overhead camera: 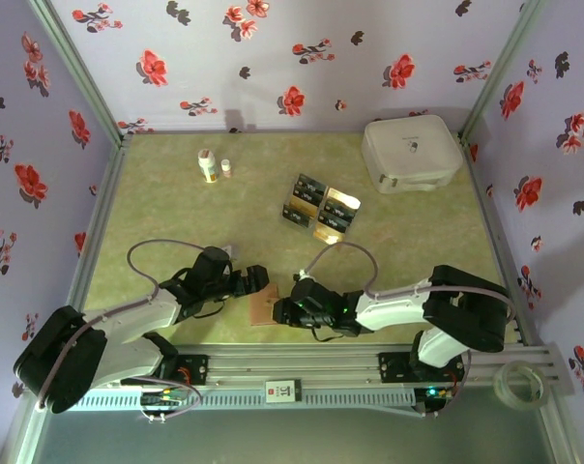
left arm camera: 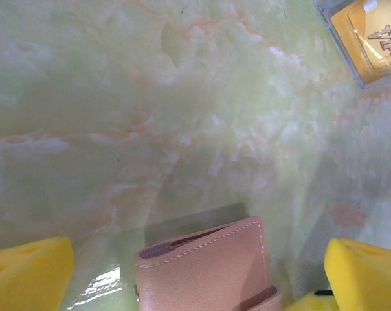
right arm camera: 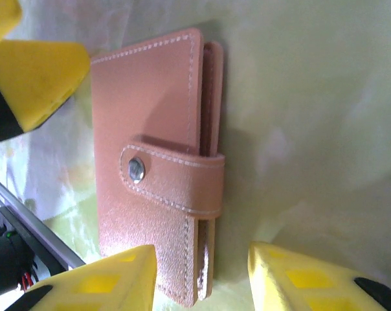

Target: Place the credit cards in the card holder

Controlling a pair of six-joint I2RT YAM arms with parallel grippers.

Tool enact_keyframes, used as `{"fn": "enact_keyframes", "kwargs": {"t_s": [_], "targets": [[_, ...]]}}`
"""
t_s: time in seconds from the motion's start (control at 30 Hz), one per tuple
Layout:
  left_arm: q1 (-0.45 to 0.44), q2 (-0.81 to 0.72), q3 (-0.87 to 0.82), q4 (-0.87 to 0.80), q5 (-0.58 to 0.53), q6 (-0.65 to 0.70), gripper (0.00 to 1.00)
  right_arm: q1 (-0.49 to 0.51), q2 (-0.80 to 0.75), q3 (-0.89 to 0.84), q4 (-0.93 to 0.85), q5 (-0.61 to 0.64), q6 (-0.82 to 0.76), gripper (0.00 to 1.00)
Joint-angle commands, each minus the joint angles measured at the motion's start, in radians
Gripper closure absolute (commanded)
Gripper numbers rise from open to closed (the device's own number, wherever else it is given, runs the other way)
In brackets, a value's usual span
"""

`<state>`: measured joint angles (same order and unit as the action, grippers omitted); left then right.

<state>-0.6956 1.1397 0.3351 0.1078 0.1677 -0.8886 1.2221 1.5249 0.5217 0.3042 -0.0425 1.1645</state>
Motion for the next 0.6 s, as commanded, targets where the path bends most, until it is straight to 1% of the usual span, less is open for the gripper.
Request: {"fn": "enact_keyframes", "kwargs": {"t_s": [0.0, 0.17, 0.33, 0.43, 0.57], "targets": [[-0.016, 0.023, -0.004, 0.028, 0.019, -0.018, 0.00, 0.020, 0.005, 0.010, -0.019, -0.010, 0.022, 0.58], [-0.018, 0.024, -0.003, 0.029, 0.016, -0.020, 0.00, 0.022, 0.060, 0.045, 0.029, -0.011, 0.025, 0.60], [-0.028, 0.027, -0.006, 0.029, 0.006, -0.023, 0.00, 0.022, 0.102, 0.062, 0.117, 0.002, 0.056, 0.66], [-0.034, 0.029, -0.008, 0.032, -0.003, -0.028, 0.00, 0.022, 0.118, 0.063, 0.181, 0.009, 0.078, 0.73], [-0.041, 0.032, -0.011, 0.041, -0.008, -0.034, 0.00, 0.021, 0.143, 0.073, 0.255, -0.010, 0.095, 0.73]]}}
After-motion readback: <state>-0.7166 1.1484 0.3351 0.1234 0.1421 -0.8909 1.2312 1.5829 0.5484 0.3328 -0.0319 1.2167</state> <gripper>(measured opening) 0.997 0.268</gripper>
